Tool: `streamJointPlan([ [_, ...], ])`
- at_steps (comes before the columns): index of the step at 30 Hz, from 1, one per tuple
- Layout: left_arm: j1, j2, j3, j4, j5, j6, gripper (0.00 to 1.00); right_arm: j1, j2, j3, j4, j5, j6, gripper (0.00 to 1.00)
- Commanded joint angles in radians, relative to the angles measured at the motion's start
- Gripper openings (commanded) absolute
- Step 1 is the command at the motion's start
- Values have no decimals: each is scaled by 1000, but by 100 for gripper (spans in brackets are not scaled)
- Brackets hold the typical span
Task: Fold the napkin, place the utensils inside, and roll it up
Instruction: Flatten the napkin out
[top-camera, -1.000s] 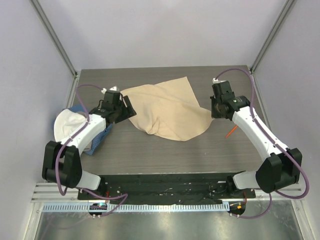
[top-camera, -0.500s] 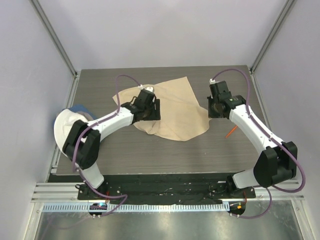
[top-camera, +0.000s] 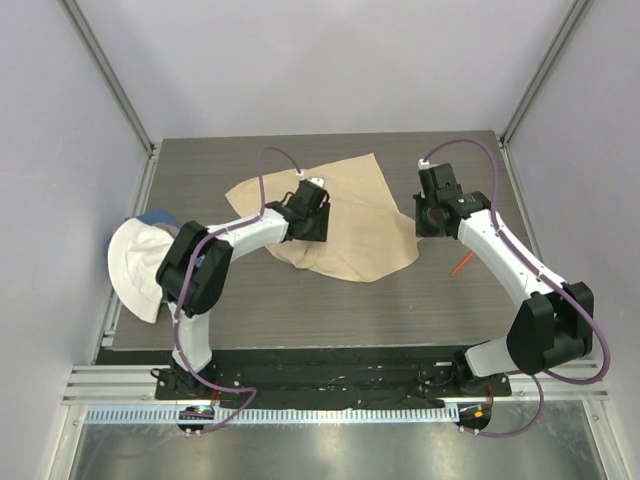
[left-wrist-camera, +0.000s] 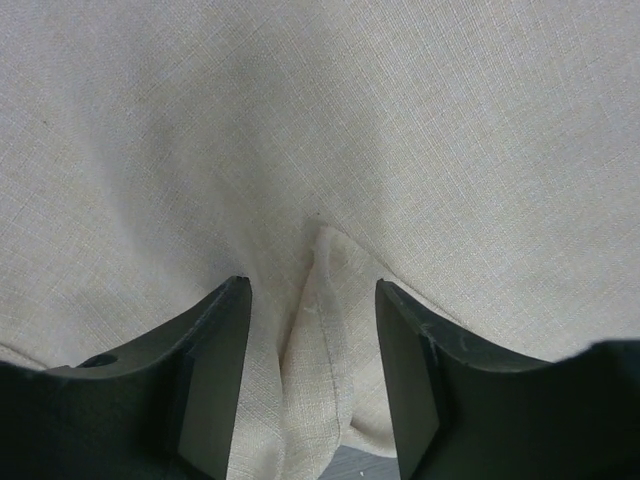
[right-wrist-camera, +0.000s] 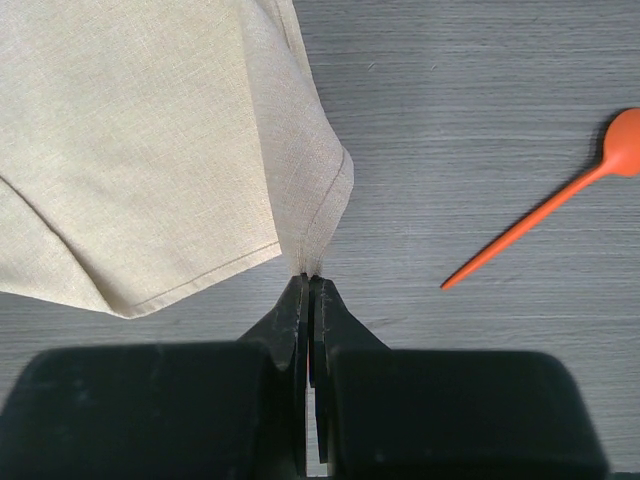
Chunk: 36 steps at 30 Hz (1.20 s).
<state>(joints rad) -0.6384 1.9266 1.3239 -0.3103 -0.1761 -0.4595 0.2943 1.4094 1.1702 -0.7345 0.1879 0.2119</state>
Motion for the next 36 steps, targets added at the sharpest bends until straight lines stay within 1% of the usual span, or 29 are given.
streamJointPlan([
  [1,-9,26,38,46,-17,36,55,-3,-24,-3,27,2,-5,1],
  [5,-14,44,43,62,-14,47,50,-3,-24,-9,27,-1,0,1],
  [9,-14,68,51,63,-19,54,49,-1,-26,-9,27,1,1,1],
  [13,-14,78,54,69,-23,53,39,-3,-29,-10,26,7,0,1],
  [14,-14,80,54,71,-22,53,31,-3,-30,-10,26,8,1,1],
  [16,-14,77,51,76,-22,53,22,-3,-27,-10,27,15,0,1],
  [17,-14,74,44,79,-20,53,13,-3,-26,-9,27,19,-3,1],
  [20,-14,35,17,85,-23,51,0,-9,-17,-4,27,31,-8,1],
  [24,-14,-79,-73,120,-11,51,0,-21,0,3,29,47,-22,1],
  [25,-14,-136,-118,135,4,56,0,-26,5,8,29,54,-25,1],
  [27,-14,-185,-159,140,35,64,0,-32,14,14,29,61,-34,1],
  [28,-14,-240,-199,139,62,64,0,-37,17,16,29,64,-34,1],
  [36,-17,-500,-411,135,170,-5,2,-52,56,23,38,90,-45,1],
])
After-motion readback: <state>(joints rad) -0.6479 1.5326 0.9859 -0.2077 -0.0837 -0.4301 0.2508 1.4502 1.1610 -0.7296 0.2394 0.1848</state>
